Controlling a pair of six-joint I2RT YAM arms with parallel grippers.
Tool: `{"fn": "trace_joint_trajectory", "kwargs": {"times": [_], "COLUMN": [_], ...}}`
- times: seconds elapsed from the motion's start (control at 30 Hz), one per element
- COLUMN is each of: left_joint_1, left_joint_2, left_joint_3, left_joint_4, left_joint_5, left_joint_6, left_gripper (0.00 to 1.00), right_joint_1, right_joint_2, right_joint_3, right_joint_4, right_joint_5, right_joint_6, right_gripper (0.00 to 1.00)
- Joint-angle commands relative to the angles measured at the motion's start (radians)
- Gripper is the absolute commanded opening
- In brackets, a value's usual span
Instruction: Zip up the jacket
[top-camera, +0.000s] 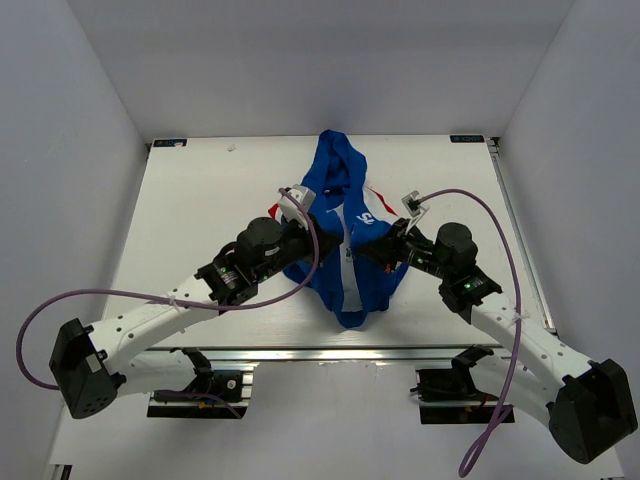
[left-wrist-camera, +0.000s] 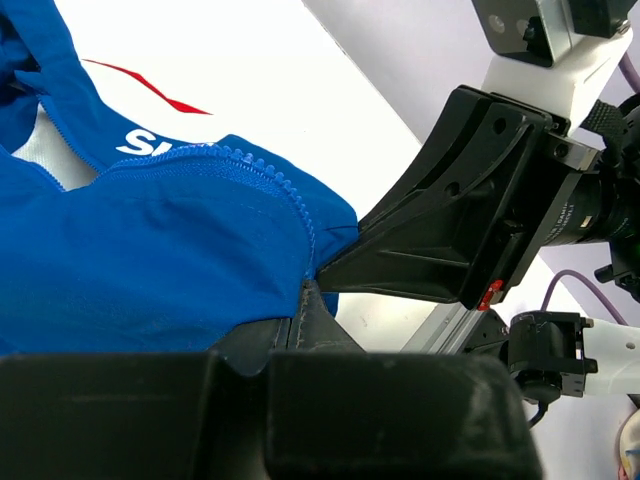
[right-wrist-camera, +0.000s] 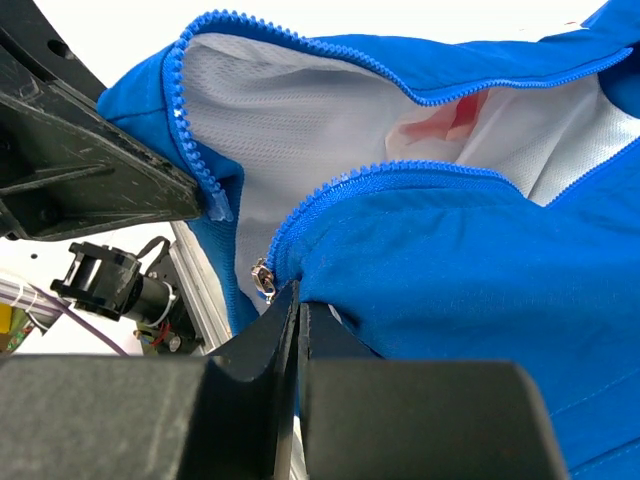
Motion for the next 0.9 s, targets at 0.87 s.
{"fn": "trace_joint_trajectory", "kwargs": {"times": [0.87], "left_joint_1": [-0.002], "left_joint_2": [0.034], "left_joint_3": [0.019], "left_joint_4": [0.061], "left_joint_5": [0.038], "left_joint_6": [-0.017], "left_gripper": [0.0], "right_joint_1": [0.006], "right_joint_2": [-0.006], "right_joint_3": [0.043], "right_joint_4": [0.097], "right_joint_5": [0.055], "right_joint_6": [0.079], "right_gripper": [0.0]}}
